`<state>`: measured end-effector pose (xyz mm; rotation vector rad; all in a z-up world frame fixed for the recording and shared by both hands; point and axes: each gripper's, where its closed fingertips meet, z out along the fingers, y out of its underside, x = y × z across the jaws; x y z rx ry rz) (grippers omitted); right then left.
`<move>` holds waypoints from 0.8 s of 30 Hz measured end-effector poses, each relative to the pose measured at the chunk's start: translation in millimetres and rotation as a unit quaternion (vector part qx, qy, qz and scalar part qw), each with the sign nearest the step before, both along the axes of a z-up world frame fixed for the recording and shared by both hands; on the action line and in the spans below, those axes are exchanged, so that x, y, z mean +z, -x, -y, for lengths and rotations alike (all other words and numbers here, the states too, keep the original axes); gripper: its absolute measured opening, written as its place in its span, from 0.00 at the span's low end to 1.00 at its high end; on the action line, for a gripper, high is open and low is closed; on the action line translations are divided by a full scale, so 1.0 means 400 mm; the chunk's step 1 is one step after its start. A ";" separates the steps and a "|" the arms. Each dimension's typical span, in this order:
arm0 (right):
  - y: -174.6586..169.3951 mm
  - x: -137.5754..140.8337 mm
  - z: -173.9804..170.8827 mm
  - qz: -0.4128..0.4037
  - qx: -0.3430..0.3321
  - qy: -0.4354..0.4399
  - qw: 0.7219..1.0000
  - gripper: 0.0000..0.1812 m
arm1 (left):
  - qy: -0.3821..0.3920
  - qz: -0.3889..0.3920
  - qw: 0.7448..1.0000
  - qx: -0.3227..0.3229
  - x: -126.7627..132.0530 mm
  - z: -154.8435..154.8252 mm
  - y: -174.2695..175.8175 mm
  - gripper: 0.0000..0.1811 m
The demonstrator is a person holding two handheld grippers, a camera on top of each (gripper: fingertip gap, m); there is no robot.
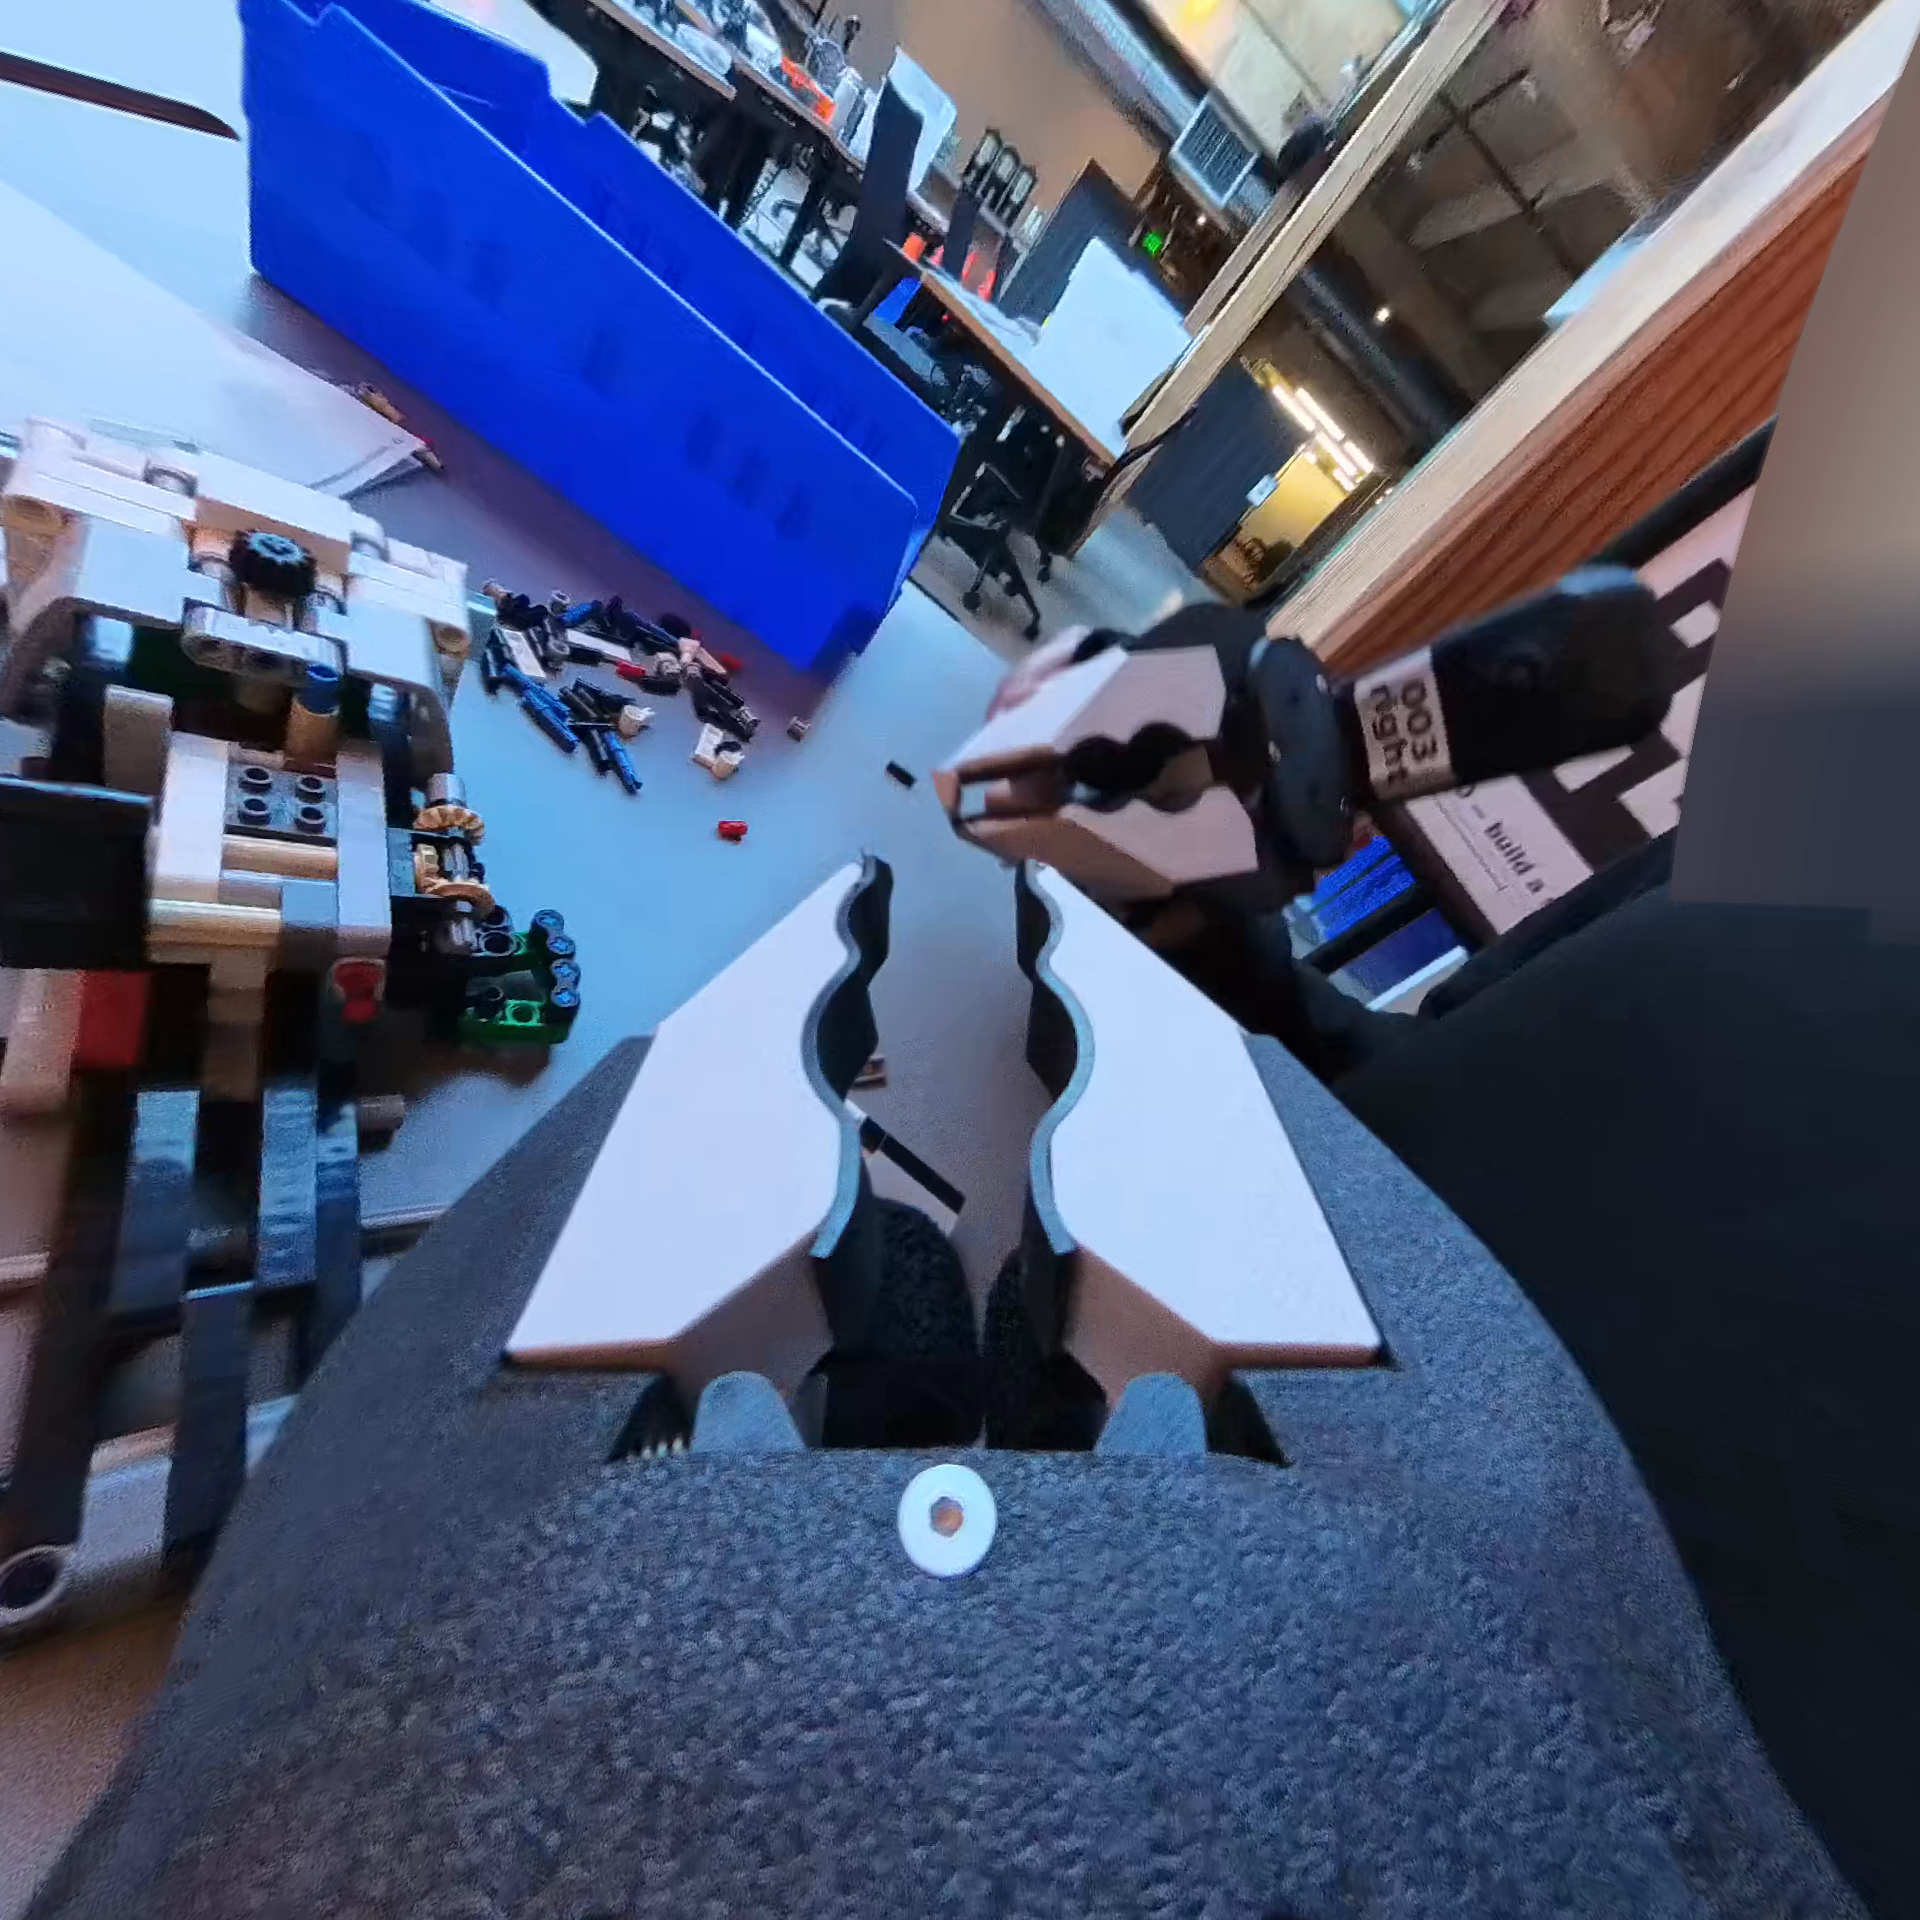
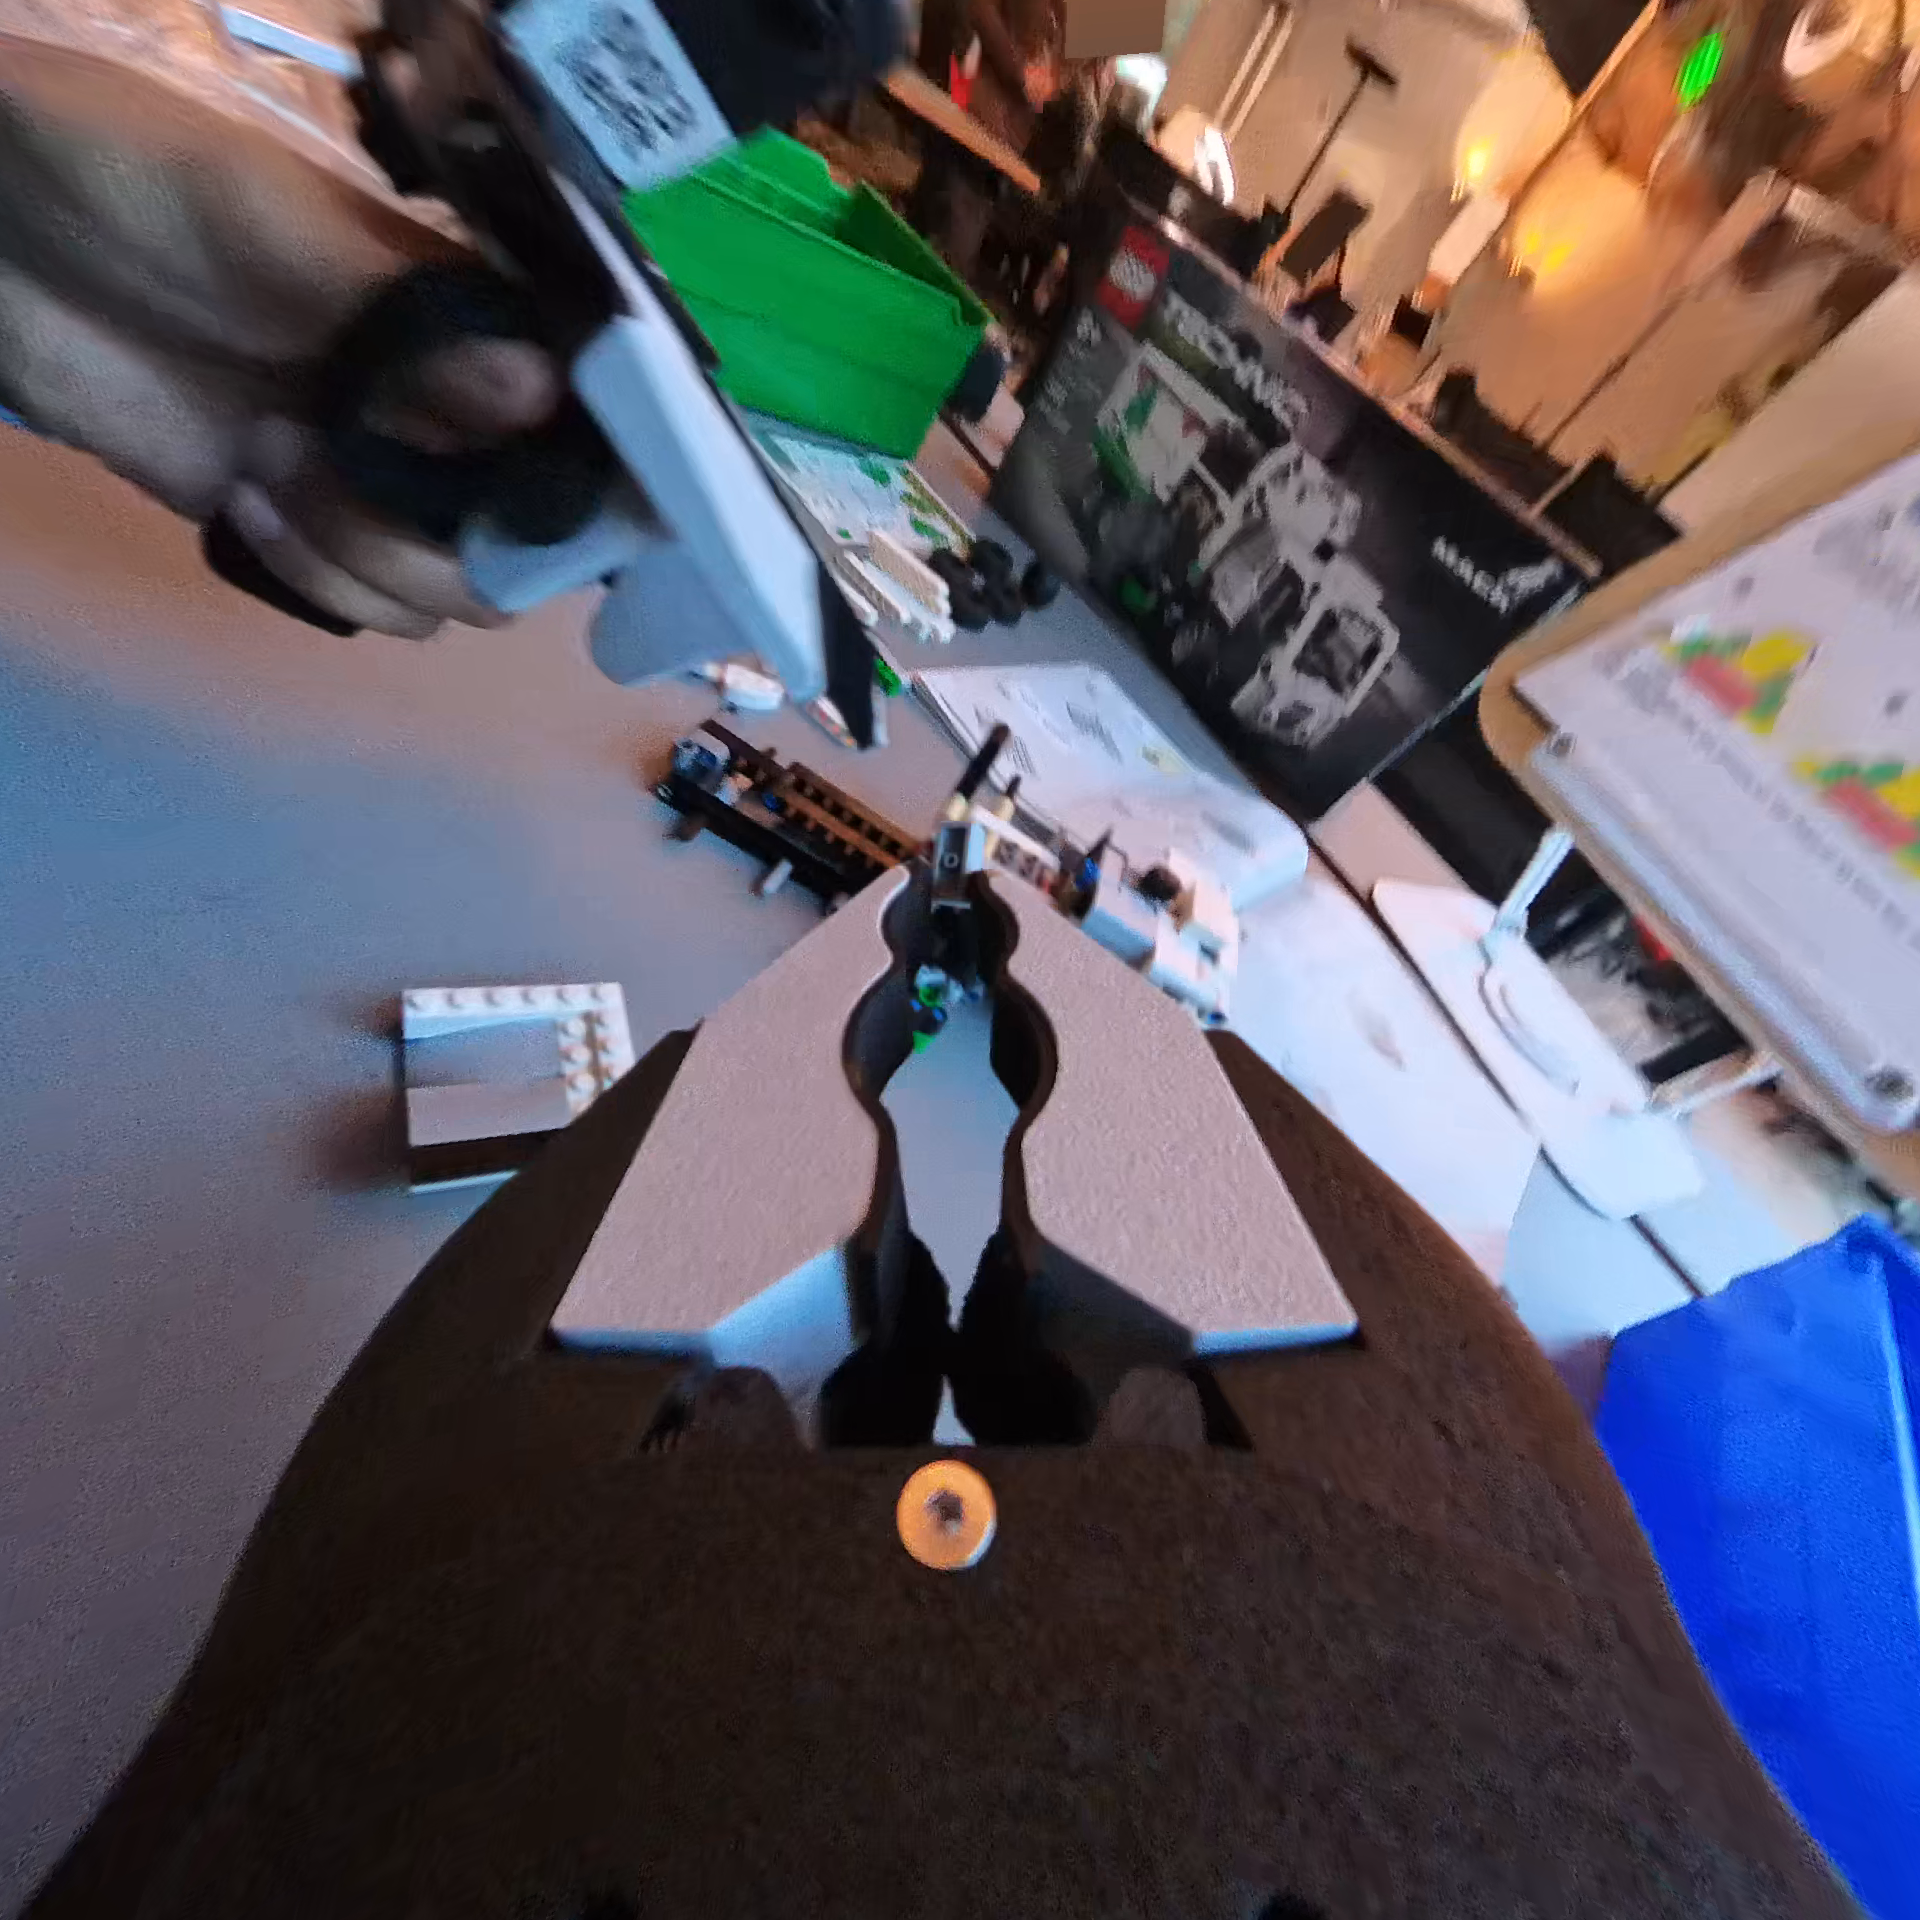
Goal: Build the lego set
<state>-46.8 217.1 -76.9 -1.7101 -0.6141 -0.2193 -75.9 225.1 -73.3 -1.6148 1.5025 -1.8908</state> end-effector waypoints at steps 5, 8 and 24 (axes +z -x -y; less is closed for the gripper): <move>0.065 -0.015 0.007 0.052 0.026 -0.023 0.998 0.03 | -0.003 -0.009 1.000 -0.013 -0.012 0.015 0.003 0.11; 0.082 -0.010 0.011 0.045 0.040 -0.032 0.998 0.03 | -0.019 -0.021 0.999 -0.024 -0.032 0.029 0.011 0.12; 0.103 -0.060 -0.002 -0.090 0.083 0.049 0.991 0.12 | -0.141 -0.008 0.990 -0.015 -0.077 0.026 0.018 0.02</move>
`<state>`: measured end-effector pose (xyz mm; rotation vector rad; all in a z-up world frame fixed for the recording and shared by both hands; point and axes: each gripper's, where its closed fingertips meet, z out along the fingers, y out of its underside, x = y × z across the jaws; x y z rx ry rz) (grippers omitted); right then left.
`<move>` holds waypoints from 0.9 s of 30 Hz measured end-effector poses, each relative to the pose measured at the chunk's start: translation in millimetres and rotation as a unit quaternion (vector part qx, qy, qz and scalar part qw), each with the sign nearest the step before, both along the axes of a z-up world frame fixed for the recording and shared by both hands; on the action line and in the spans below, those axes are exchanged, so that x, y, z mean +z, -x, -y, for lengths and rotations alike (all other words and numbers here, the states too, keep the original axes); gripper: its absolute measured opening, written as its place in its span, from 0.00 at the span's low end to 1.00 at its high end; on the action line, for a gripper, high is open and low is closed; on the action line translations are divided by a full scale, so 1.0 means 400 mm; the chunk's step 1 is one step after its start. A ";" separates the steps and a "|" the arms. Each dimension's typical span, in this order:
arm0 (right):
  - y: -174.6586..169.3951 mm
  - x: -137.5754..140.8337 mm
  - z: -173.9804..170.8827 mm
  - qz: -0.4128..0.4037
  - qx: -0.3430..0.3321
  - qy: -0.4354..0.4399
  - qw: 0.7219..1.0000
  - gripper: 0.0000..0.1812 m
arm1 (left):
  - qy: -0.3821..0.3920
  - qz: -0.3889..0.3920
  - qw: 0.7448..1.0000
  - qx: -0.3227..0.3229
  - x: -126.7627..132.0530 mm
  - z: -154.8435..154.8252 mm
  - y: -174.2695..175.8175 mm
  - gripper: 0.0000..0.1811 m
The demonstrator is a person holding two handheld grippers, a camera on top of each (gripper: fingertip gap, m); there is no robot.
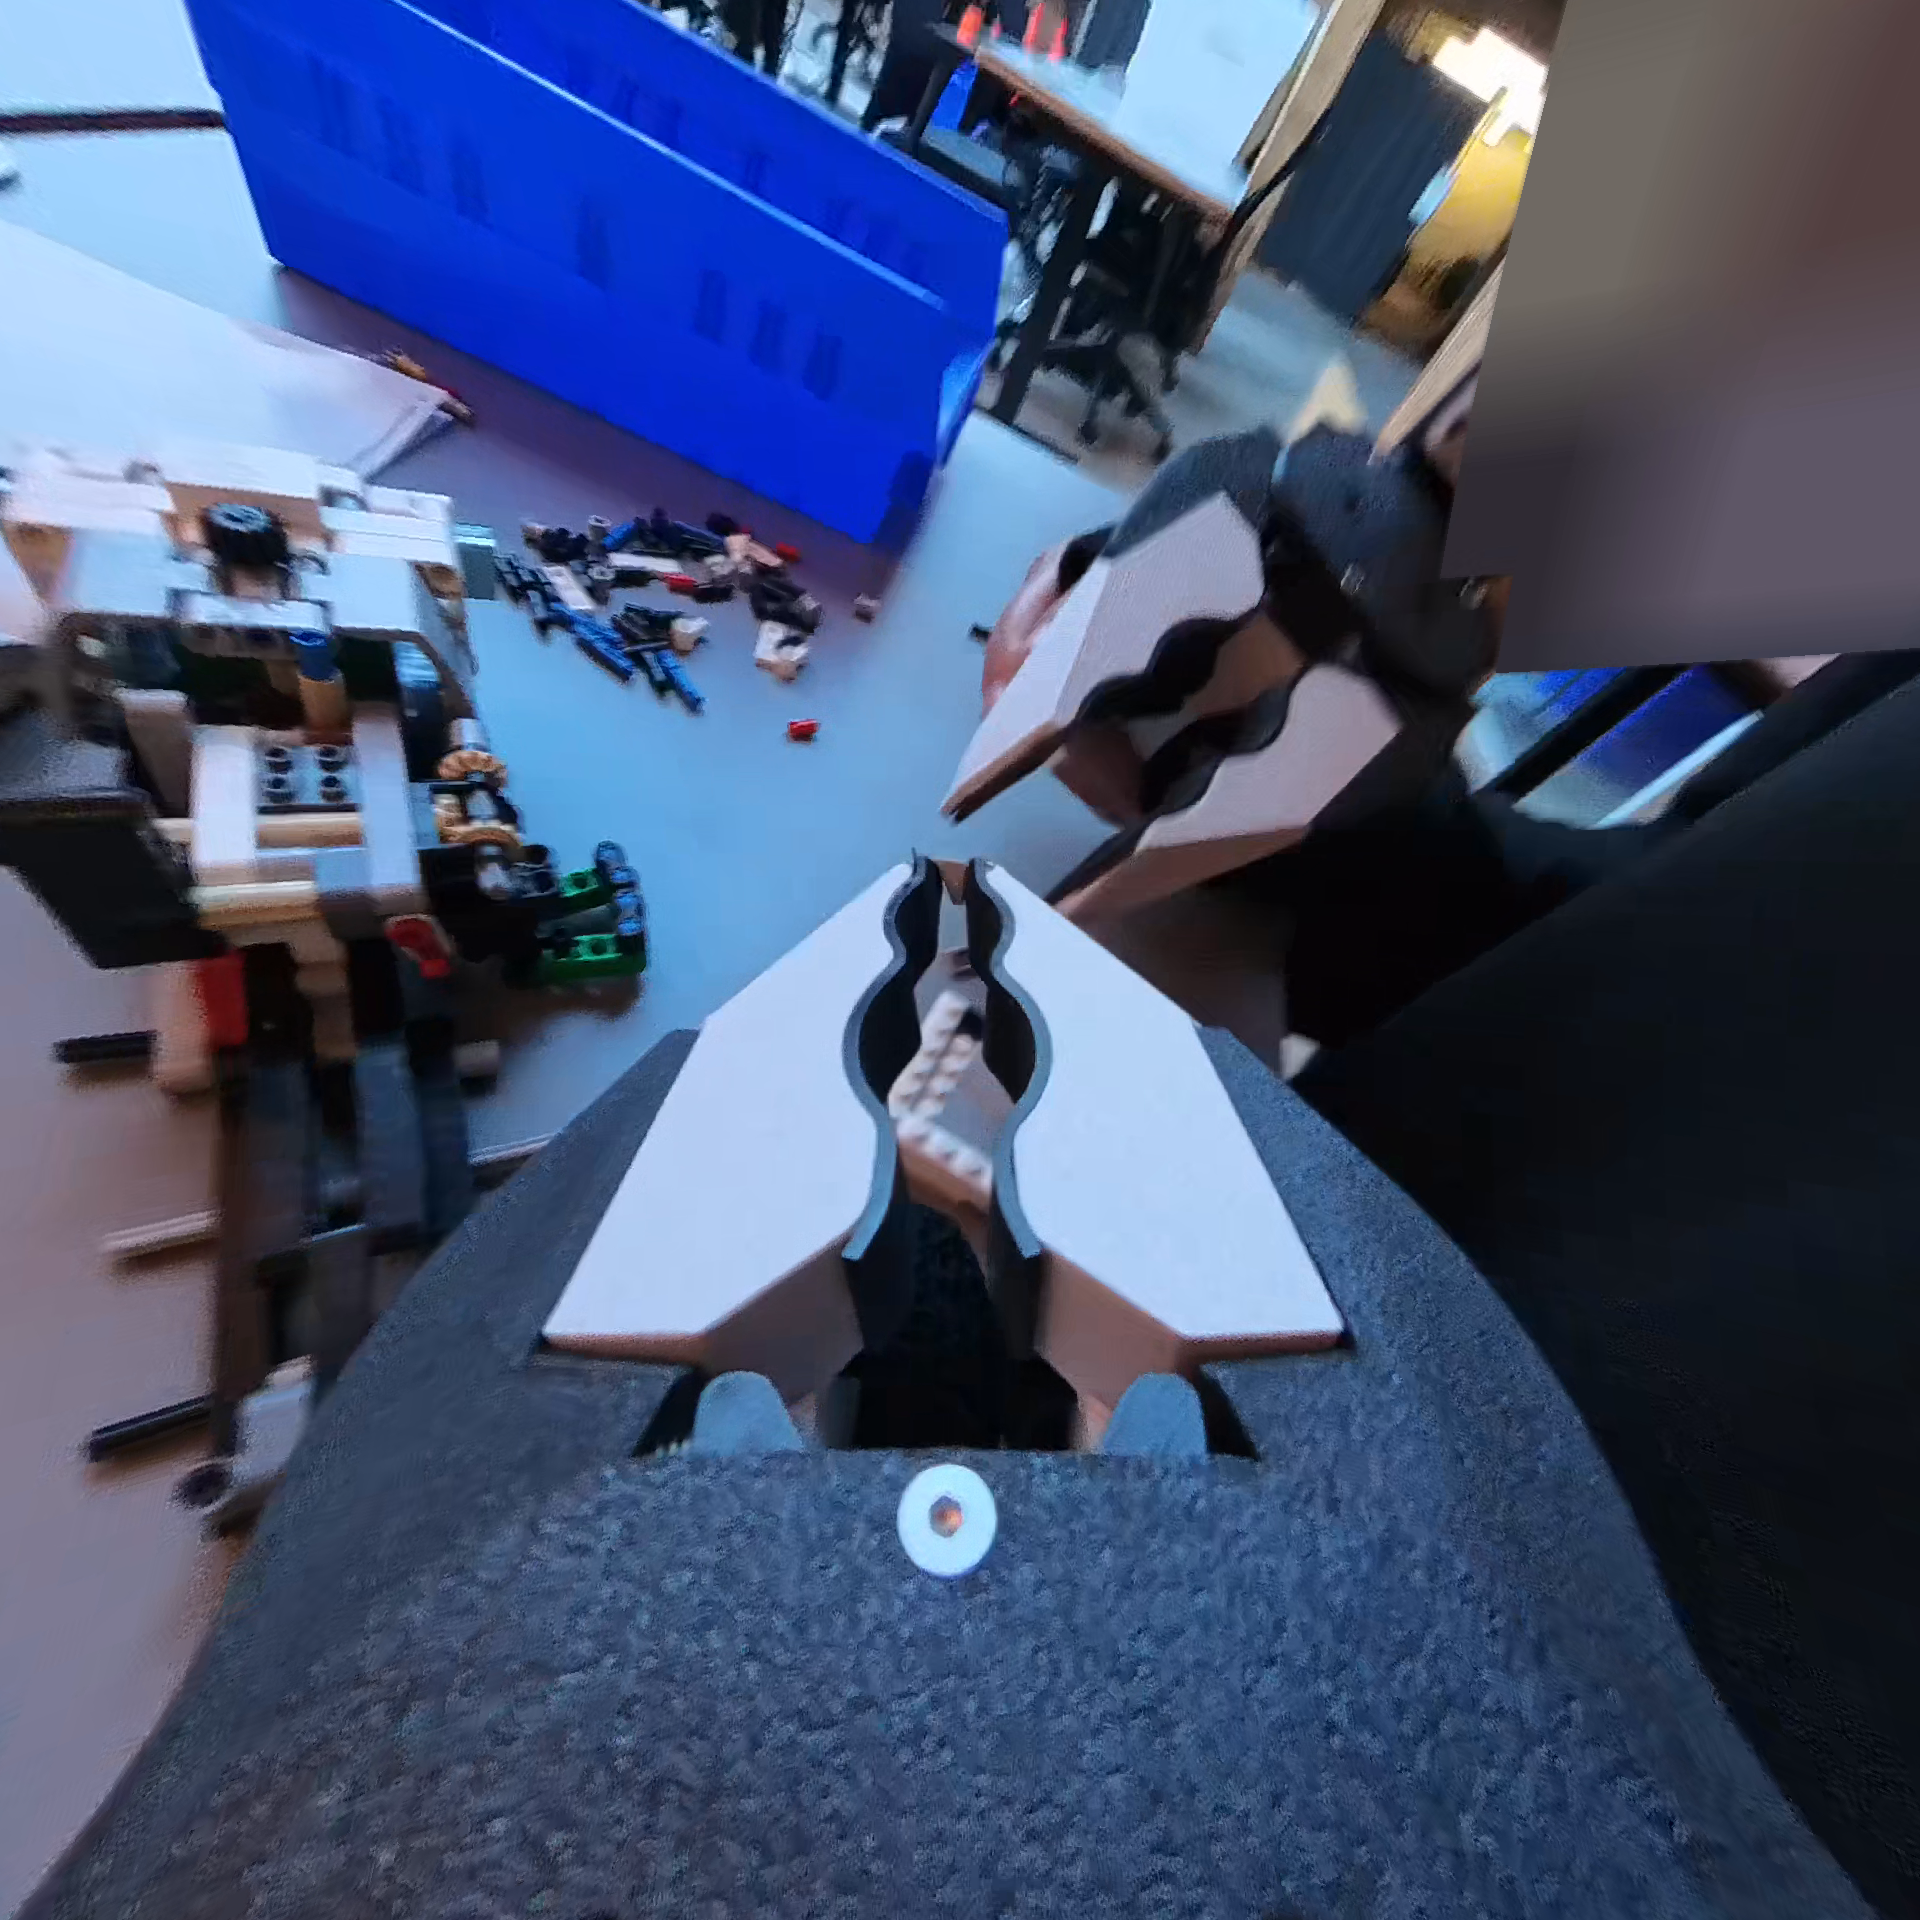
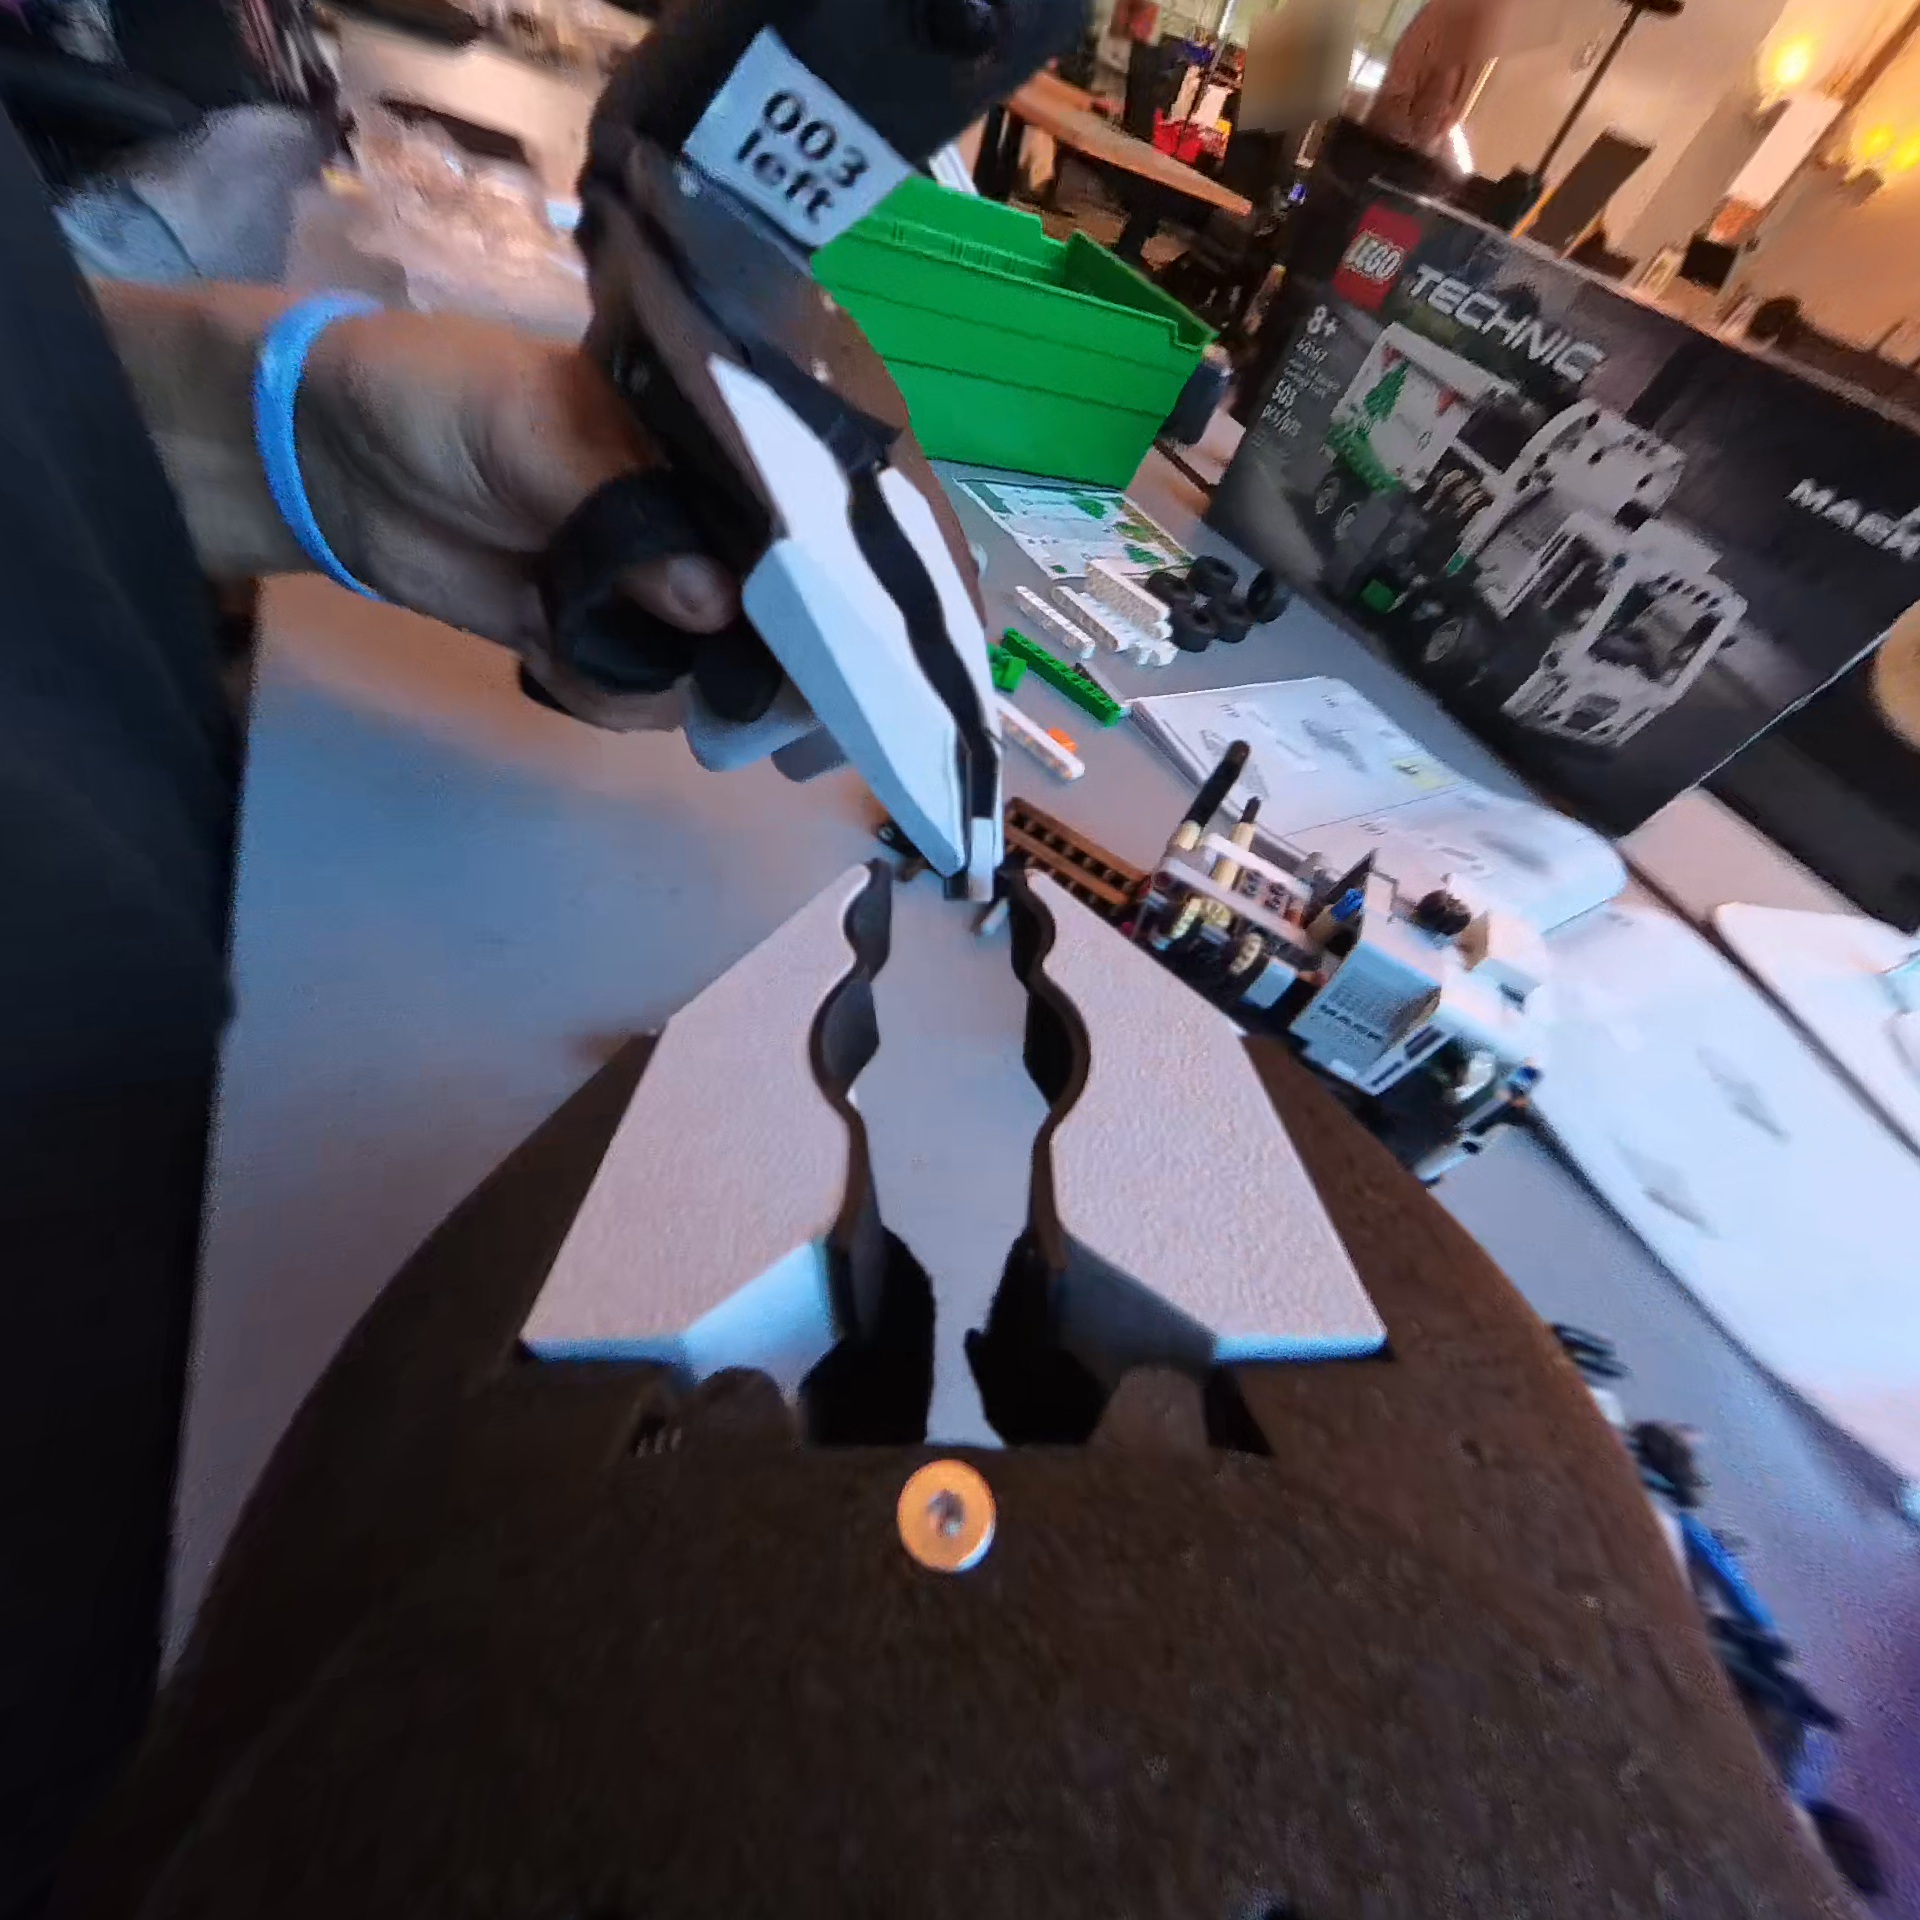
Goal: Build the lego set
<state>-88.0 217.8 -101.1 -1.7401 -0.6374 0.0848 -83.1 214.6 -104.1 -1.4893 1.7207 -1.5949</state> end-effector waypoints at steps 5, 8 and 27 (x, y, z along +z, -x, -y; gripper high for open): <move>-0.033 -0.025 -0.016 -0.164 -0.040 0.125 0.978 0.13 | -0.295 0.021 0.954 0.038 -0.060 -0.057 0.005 0.02; 0.000 -0.044 -0.026 -0.309 -0.014 0.222 0.925 0.20 | -0.425 0.065 0.902 0.045 -0.051 -0.067 0.002 0.02; 0.012 0.017 -0.044 -0.476 0.048 0.188 0.858 0.15 | -0.500 0.141 0.853 0.049 0.005 -0.043 0.005 0.02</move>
